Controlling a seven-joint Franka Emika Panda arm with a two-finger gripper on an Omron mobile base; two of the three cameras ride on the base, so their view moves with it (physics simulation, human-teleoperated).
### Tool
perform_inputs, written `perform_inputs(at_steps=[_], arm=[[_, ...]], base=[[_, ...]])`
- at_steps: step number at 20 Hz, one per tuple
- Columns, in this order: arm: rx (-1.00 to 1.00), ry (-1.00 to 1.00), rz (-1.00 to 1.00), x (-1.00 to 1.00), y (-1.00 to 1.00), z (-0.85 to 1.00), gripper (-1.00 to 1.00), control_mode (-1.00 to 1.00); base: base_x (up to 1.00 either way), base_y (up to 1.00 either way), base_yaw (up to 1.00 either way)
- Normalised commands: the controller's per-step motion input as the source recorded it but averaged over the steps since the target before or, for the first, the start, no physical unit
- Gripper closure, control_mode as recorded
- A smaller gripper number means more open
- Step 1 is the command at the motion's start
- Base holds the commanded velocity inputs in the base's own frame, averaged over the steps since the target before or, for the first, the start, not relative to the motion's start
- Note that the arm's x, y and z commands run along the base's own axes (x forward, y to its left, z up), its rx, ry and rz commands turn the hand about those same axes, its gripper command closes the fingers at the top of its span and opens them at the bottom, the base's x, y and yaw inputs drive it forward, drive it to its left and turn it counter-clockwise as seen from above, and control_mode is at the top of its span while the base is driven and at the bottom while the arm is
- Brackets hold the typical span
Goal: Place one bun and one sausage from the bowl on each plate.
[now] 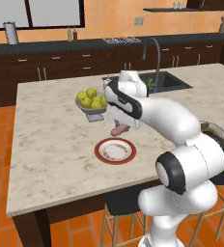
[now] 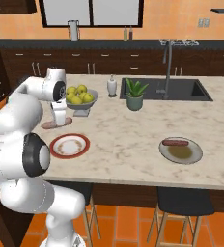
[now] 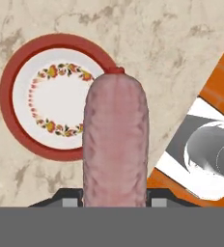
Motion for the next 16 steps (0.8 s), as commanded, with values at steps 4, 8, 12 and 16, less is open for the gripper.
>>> perform_inputs(at_steps=[4,8,12,16], arm=[[0.0,0.0,-0.11,0.47,0.12,-0.74,1.0,-1.0],[0.0,0.0,-0.12,0.31,0.02,-0.63,1.0,-1.0],[0.0,0.0,-0.11,0.31,0.02,-0.61,1.0,-1.0],[-0.01,0.0,-0.1,0.4,0.09,-0.43,1.0,-1.0]], base=[[0.0,0.0,0.0],[0.0,0.0,0.0],[0.0,0.0,0.0],[0.0,0.0,0.0]])
